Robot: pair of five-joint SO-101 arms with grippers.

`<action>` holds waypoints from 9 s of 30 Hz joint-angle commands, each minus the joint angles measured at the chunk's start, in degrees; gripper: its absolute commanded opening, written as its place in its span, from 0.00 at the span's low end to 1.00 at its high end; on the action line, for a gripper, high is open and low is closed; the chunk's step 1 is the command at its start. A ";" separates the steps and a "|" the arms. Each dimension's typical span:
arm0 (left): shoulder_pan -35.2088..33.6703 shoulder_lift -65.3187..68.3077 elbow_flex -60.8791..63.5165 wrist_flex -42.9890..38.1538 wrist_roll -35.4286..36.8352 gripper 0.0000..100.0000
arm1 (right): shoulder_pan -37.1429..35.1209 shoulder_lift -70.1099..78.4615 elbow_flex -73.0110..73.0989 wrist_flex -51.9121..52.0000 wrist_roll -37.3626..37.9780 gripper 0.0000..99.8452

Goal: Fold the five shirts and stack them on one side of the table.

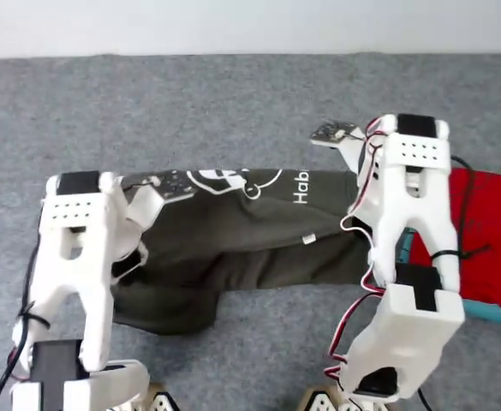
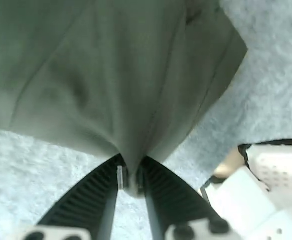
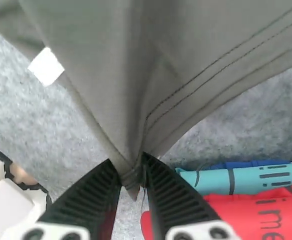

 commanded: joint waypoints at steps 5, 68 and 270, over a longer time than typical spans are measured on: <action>-5.54 -6.07 5.76 1.85 -5.54 0.00 | 1.63 -6.73 4.57 2.42 5.89 0.01; 0.53 -0.53 10.95 -36.48 23.21 0.01 | -5.67 20.62 -10.99 -32.66 -20.22 0.01; -42.20 -7.03 -3.91 -22.95 17.67 0.01 | -41.89 22.29 -29.19 1.98 -27.52 0.01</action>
